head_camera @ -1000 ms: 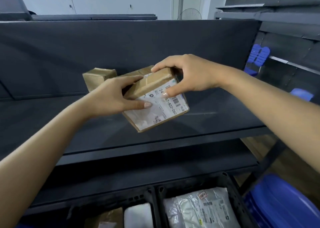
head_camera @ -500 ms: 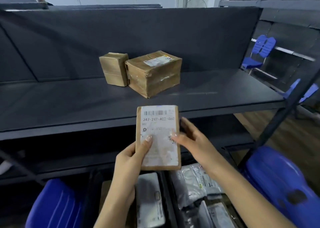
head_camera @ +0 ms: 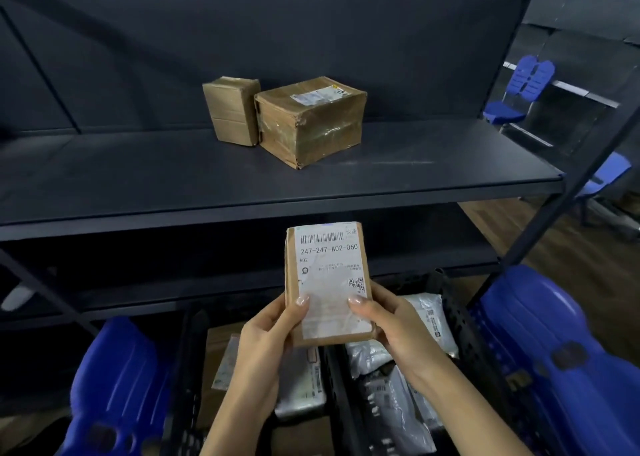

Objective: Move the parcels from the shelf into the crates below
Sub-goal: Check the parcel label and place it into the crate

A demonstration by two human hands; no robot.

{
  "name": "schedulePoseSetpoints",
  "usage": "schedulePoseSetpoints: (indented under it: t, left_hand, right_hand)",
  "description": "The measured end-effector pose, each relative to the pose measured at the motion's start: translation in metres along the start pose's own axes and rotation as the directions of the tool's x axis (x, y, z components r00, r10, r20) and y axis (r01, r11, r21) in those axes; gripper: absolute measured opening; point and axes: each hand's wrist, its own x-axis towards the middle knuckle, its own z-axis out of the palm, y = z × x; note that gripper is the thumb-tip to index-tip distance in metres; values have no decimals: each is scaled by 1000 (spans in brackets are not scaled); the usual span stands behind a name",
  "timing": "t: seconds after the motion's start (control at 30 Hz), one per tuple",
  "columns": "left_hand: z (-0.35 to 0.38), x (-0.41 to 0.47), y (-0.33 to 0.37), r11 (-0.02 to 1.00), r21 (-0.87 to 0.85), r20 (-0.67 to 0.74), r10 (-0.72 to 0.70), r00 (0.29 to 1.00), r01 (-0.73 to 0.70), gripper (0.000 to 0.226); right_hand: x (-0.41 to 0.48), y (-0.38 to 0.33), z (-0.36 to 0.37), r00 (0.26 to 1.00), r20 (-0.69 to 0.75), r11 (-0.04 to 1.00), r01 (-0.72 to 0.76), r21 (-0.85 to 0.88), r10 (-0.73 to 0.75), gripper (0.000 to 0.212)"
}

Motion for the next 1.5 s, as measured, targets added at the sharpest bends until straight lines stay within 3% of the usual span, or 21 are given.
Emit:
schedulePoseSetpoints:
  t: [0.33,0.4,0.5,0.6,0.77,0.83,0.9,0.97,1.03,1.1,1.17,1.23,1.27,1.33,1.37,1.43,1.5]
  left_hand:
    - [-8,0,-19,999,-7,96,-50,994,51,45]
    - [-14,3,-21,996,24,104,-87,991,85,49]
    - [-22,9,-21,986,96,143,-149,978,136,54]
    - [-21,11,-24,966,214,217,-191,957,144,52]
    - [11,8,-34,913,372,224,-263,938,167,58]
    - [30,10,-43,842,531,147,-202,968,95,70]
    - [55,8,-54,677,734,72,-12,997,-45,80]
    - [87,-1,-69,482,852,149,149,978,-203,94]
    - [120,-9,-94,329,893,267,162,950,-307,111]
    - [148,-12,-121,224,919,303,119,946,-323,123]
    - [168,-10,-144,179,932,300,102,948,-314,124]
    - [180,-6,-164,215,926,297,88,951,-310,120]
    - [183,-3,-172,239,920,303,70,950,-311,119]
    - [186,-1,-190,229,915,339,8,941,-332,117]
    - [186,-1,-199,208,914,359,-22,933,-348,116]
    - [185,-3,-218,188,914,377,-67,924,-359,115]
    - [182,-5,-234,190,913,385,-108,917,-361,116]
  right_hand:
    - [-11,21,-1,997,-65,998,-43,-34,41,57]
    - [-14,19,-1,995,-72,994,-77,-82,71,67]
    - [-16,6,-10,975,-220,978,-86,-191,43,97]
    - [-16,-7,-27,959,-281,976,-35,-216,-28,71]
    - [-27,-3,-59,962,-267,991,-95,-98,65,35]
    - [-33,9,-78,938,-340,995,-89,-47,68,23]
    - [-41,22,-101,911,-402,995,-101,1,93,16]
    - [-49,36,-127,891,-432,990,-124,62,138,17]
    - [-59,49,-152,876,-455,987,-124,107,159,24]
    - [-68,61,-175,861,-480,984,-126,125,171,42]
    - [-78,71,-199,855,-478,978,-158,133,203,57]
    - [-88,79,-224,871,-431,971,-223,86,238,62]
    - [-93,80,-235,882,-409,964,-264,-18,234,62]
    - [-102,83,-258,915,-374,873,-303,-382,153,65]
    - [-105,84,-269,948,-307,778,-254,-575,83,79]
    - [-105,87,-285,999,-48,567,-37,-823,-5,103]
    - [-101,91,-292,974,217,347,182,-920,64,113]
